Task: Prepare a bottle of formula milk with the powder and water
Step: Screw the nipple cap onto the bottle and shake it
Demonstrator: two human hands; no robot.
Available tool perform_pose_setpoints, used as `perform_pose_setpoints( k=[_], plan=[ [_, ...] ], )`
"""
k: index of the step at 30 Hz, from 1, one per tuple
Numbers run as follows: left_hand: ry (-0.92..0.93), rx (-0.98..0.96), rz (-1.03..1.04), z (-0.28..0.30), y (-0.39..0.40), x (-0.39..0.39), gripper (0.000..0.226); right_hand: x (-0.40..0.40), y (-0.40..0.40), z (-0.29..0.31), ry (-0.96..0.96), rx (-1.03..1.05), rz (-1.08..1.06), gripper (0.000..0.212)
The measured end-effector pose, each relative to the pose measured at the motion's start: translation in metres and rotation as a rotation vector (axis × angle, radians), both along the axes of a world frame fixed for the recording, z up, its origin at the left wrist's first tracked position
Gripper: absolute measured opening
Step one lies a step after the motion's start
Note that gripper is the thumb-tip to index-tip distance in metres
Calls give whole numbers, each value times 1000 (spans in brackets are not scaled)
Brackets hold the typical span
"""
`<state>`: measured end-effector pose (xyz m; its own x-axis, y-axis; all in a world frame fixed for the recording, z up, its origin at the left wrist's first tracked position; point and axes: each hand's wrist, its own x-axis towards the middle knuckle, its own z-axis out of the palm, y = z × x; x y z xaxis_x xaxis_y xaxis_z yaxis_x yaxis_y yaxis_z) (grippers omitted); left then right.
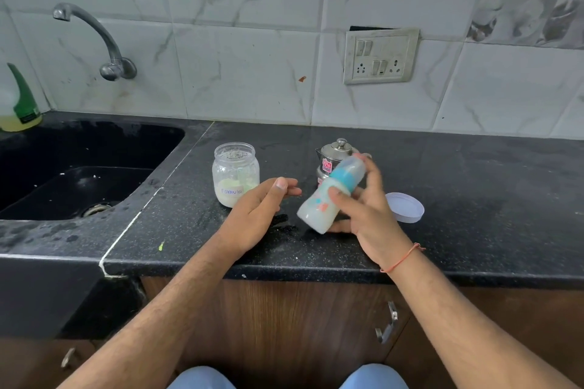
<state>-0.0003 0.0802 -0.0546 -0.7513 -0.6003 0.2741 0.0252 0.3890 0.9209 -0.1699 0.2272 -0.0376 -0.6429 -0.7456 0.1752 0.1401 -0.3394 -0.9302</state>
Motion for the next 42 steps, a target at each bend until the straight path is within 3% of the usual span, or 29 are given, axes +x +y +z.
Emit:
perform_pose_setpoints(
  k=[4, 8, 11, 15, 18, 22, 25, 29, 33, 36, 40, 42],
  plan=[
    [7, -12, -1, -1, 0, 0, 55, -6, 2, 0, -161, -156, -131, 58],
    [8, -7, -5, -2, -1, 0, 54, 0, 3, 0, 5, -5, 12, 61],
    [11, -14, -2, -2, 0, -1, 56, -8, 3, 2, -200, -161, -102, 55],
    [-2, -22, -1, -2, 0, 0, 54, -3, 2, 0, -20, -3, 37, 59],
    [-6, -19, 4, -2, 0, 0, 51, -8, 1, 0, -193, -158, -91, 56],
    [-12, -15, 4, 0, 2, 0, 53, -3, 1, -1, -11, -5, 33, 61],
    [-20, -28, 8, -1, 2, 0, 50, -8, 1, -1, -186, -159, -82, 56],
    [-29, -25, 15, 0, 2, 1, 58, -2, 0, -1, 14, 5, 61, 60],
    [-36, -31, 15, 1, 4, 1, 54, -8, 1, 2, -179, -169, -53, 54],
    [-36, -31, 12, -1, 3, 1, 59, -4, 3, 1, 38, 3, 92, 63],
    [-34, -42, 7, 0, 4, 1, 57, -9, 4, 2, -164, -180, -42, 56],
    [-28, -36, 2, 0, 4, 0, 55, -6, 5, 2, -55, -76, 16, 59]
  ],
)
